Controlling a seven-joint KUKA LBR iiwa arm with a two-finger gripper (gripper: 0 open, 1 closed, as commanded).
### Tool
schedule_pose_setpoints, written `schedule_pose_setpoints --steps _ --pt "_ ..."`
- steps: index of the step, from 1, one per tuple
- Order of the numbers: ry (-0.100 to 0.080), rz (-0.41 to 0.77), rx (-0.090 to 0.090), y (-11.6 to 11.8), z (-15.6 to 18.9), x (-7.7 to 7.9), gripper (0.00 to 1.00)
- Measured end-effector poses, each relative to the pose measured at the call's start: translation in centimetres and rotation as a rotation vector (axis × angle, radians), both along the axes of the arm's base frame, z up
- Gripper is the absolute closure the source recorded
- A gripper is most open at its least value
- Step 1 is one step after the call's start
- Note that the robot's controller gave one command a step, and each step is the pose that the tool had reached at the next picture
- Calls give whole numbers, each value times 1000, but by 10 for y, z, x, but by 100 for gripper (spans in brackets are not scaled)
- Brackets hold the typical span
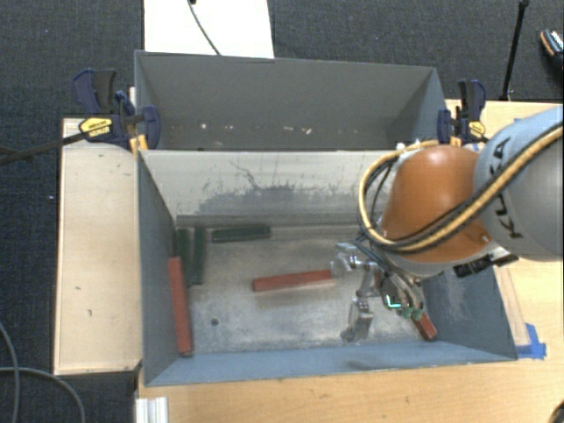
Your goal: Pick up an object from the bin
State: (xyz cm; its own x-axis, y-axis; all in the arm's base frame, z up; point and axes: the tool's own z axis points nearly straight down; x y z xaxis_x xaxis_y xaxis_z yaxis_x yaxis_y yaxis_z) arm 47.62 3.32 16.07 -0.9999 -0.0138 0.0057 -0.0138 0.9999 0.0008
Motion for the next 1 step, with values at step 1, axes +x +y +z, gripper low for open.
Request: schedule_pose_setpoints --steps 1 --pt "-8 97 0 17 -85 93 0"
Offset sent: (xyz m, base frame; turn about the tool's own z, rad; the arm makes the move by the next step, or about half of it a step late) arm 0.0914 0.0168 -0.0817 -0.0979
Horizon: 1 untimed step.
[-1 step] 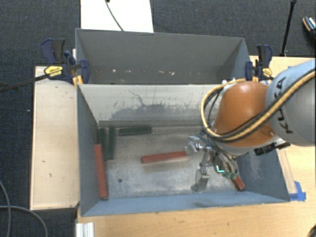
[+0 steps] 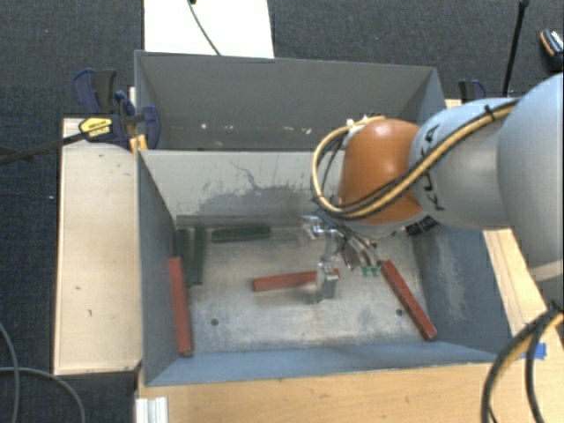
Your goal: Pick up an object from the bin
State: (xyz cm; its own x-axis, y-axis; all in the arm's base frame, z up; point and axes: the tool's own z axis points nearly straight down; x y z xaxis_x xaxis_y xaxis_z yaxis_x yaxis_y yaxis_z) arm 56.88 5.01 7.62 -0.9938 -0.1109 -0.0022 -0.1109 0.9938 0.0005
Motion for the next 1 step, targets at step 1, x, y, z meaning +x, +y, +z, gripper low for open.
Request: schedule_pose_setpoints --steps 1 --pt "-1 -4 1 0 3 0 100"
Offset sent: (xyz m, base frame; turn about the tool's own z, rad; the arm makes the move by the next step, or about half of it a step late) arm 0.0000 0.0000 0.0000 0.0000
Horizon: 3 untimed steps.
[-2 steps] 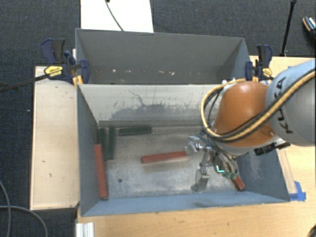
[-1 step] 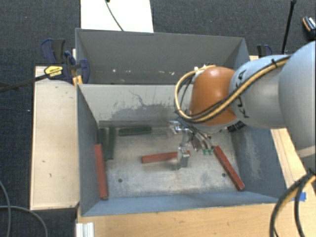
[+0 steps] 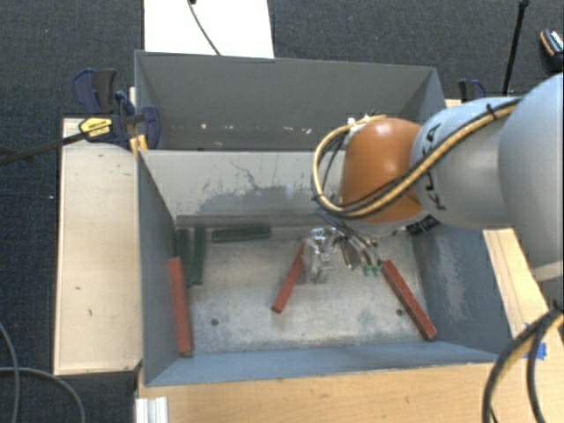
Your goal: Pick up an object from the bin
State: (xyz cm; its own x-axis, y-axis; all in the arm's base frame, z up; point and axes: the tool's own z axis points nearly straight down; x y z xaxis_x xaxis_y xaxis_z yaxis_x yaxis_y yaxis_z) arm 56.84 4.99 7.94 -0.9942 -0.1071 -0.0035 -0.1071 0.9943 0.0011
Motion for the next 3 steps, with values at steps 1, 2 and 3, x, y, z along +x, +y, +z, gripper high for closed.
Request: schedule_pose_setpoints --steps 1,2,3 --pt "0 -1 0 0 0 0 0" --pt "-2 163 1 45 -9 3 0" --pt "-2 158 0 44 -9 3 100"
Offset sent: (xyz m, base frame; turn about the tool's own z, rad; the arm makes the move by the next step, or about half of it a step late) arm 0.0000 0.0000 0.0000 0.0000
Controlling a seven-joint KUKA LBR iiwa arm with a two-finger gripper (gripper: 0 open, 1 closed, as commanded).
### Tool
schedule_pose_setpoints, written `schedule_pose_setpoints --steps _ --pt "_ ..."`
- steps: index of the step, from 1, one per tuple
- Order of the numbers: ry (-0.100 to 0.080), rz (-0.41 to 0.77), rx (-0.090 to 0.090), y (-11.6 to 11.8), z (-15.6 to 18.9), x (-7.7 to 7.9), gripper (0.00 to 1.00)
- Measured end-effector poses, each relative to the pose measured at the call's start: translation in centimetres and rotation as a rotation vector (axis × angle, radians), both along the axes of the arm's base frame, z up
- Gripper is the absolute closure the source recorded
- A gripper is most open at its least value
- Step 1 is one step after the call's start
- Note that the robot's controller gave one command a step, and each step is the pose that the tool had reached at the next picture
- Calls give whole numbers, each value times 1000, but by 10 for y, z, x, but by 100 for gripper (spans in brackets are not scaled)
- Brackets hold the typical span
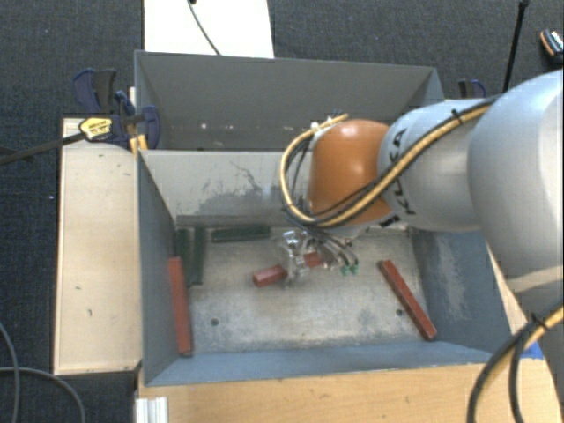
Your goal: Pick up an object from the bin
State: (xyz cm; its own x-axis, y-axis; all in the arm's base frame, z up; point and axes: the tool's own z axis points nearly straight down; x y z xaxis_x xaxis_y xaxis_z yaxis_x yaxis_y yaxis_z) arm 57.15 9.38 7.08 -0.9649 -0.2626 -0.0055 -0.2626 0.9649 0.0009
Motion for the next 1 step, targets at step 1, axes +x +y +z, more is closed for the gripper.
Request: schedule_pose_setpoints --steps 1 --pt "-7 -10 0 17 174 13 100"
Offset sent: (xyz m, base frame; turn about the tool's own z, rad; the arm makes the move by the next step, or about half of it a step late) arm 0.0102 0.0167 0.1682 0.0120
